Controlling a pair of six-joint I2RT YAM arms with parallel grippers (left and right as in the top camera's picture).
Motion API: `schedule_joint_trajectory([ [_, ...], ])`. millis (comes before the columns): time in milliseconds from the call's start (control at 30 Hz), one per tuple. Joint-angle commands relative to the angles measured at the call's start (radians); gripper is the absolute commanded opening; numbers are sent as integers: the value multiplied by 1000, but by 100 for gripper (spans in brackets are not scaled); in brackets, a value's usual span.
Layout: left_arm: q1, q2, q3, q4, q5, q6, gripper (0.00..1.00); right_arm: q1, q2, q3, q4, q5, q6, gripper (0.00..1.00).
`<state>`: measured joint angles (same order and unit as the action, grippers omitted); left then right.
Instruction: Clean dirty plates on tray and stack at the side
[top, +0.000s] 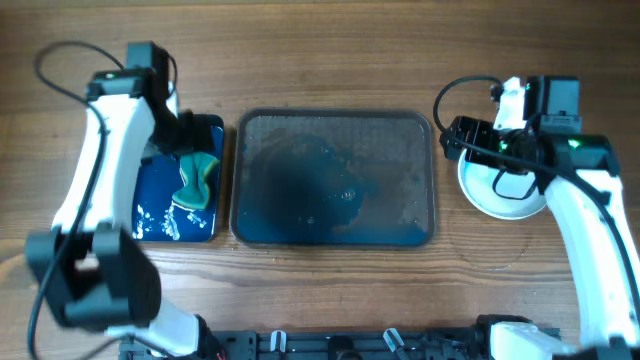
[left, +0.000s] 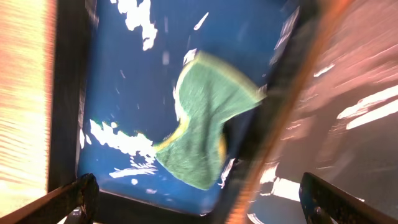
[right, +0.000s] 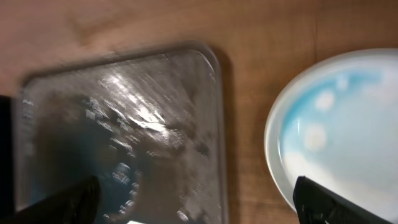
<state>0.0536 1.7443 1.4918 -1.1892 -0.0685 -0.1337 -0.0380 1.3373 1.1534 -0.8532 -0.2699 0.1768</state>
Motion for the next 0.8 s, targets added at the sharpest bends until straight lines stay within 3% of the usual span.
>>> schedule_joint_trajectory([
  [0,-19,-182,51,17,79,-114,100,19,-172,166,-108,-30,-19,100],
  [100,-19,-213,51,21,79,-114,100,19,-369,193,-169,-103,-4,100],
  [200,-19,-212,51,21,79,-114,100,19,-497,193,-189,-131,189,100],
  [367,-19,-212,51,21,79,-114,100,19,-558,193,-210,143,177,100],
  [500,-19,-212,51,21,79,-114,100,19,-556,136,-127,143,2,100],
  [633,-19,-212,51,21,79,-114,100,19,-766,-307,307,120,-19,100],
  [700,-19,-212,51,21,79,-114,100,19,-1015,-689,616,89,-20,100],
  [767,-19,-212,51,21,79,-114,100,19,-1140,-842,691,90,-20,100],
])
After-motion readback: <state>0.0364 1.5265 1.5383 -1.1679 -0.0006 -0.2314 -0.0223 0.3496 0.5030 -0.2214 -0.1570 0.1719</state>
